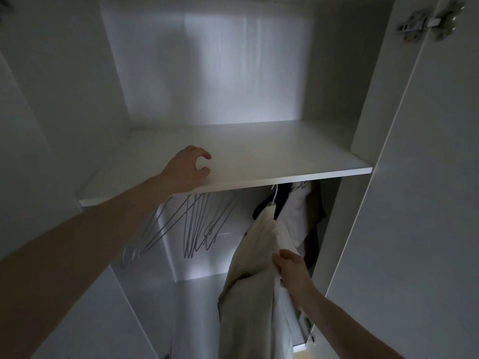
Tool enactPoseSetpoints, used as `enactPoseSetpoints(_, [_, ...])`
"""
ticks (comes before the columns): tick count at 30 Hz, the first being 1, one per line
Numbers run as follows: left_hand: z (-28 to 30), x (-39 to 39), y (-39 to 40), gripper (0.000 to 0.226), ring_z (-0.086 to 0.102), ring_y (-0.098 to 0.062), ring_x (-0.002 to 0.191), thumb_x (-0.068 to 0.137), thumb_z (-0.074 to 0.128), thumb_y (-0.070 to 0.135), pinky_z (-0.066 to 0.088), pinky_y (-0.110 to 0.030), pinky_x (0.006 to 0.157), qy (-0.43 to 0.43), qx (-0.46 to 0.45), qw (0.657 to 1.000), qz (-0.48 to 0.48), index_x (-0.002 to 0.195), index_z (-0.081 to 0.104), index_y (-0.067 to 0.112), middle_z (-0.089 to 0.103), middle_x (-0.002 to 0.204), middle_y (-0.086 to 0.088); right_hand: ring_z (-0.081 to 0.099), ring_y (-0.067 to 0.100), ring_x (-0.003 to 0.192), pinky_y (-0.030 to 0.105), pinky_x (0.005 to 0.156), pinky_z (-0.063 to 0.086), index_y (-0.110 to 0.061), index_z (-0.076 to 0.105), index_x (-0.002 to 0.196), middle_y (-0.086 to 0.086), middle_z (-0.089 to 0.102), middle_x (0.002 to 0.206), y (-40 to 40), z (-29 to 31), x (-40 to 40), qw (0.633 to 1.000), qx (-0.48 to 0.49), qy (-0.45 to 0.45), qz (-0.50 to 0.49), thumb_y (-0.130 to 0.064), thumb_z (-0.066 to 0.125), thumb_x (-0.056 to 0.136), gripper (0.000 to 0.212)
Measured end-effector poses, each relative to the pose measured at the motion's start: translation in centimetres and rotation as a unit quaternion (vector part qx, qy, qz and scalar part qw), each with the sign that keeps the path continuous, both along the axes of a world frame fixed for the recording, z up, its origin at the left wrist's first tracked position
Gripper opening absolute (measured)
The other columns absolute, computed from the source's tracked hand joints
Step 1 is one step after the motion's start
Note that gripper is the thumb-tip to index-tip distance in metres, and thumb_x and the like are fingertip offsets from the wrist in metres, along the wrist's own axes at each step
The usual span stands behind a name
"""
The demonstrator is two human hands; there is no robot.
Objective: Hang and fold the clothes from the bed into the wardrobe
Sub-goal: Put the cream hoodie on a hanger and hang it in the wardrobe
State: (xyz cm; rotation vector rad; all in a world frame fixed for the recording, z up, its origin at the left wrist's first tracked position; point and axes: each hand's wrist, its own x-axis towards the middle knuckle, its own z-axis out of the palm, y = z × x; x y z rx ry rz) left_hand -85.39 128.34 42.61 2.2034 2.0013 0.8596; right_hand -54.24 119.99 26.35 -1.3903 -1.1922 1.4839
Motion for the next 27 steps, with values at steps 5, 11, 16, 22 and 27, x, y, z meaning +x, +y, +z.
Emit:
enactPoseSetpoints(5, [-1.3, 0.1, 1.3, 0.042, 0.053, -0.020, 0.112, 0.100, 0.058, 0.034, 0.036, -0.025, 0.092, 0.007, -0.074, 0.997, -0.012, 0.138, 0.056, 0.019, 0.051, 0.134, -0.003, 0.060, 0.024, 0.075, 0.027, 0.061, 0.053, -0.002, 0.061, 0.084, 0.014, 0.059, 0.079, -3.0, 0.4, -2.0, 0.996, -0.018, 0.045, 0.080, -0.014, 0.058, 0.099, 0.019])
enactPoseSetpoints(11, [-1.5, 0.2, 1.6, 0.048, 0.051, -0.027, 0.131, 0.100, 0.047, 0.040, 0.034, -0.029, 0.108, 0.016, -0.105, 0.994, -0.032, 0.139, 0.057, 0.014, 0.055, 0.144, -0.011, 0.060, 0.021, 0.076, 0.035, 0.070, 0.047, -0.006, 0.065, 0.092, 0.011, 0.060, 0.088, -4.3, 0.7, -4.6, 0.994, -0.034, 0.065, 0.079, -0.014, 0.053, 0.101, 0.017])
enactPoseSetpoints(16, [-1.9, 0.1, 1.8, 0.043, 0.051, -0.030, 0.132, 0.101, 0.047, 0.036, 0.035, -0.032, 0.112, 0.023, -0.091, 0.995, -0.036, 0.137, 0.058, 0.015, 0.056, 0.144, -0.011, 0.064, 0.026, 0.080, 0.038, 0.072, 0.050, -0.001, 0.067, 0.099, 0.012, 0.066, 0.090, -3.6, 0.9, -6.7, 0.994, -0.044, 0.092, 0.032, -0.014, 0.053, 0.102, 0.020])
enactPoseSetpoints(22, [-1.9, 0.0, 1.7, 0.043, 0.051, -0.031, 0.131, 0.099, 0.046, 0.038, 0.037, -0.035, 0.113, 0.029, -0.100, 0.994, -0.032, 0.136, 0.059, 0.019, 0.056, 0.144, -0.009, 0.062, 0.028, 0.087, 0.037, 0.070, 0.052, 0.004, 0.067, 0.106, 0.016, 0.066, 0.097, 0.6, -0.5, -8.3, 0.996, -0.033, 0.074, -0.039, -0.012, 0.050, 0.101, 0.023])
enactPoseSetpoints(27, [-2.0, -0.4, 1.5, 0.045, 0.051, -0.029, 0.130, 0.100, 0.043, 0.042, 0.038, -0.039, 0.113, 0.027, -0.115, 0.992, -0.036, 0.137, 0.057, 0.021, 0.055, 0.144, -0.008, 0.055, 0.027, 0.083, 0.040, 0.073, 0.046, 0.012, 0.058, 0.109, 0.013, 0.058, 0.088, 5.9, -1.8, -8.1, 0.994, -0.019, 0.044, -0.094, -0.018, 0.054, 0.082, 0.040])
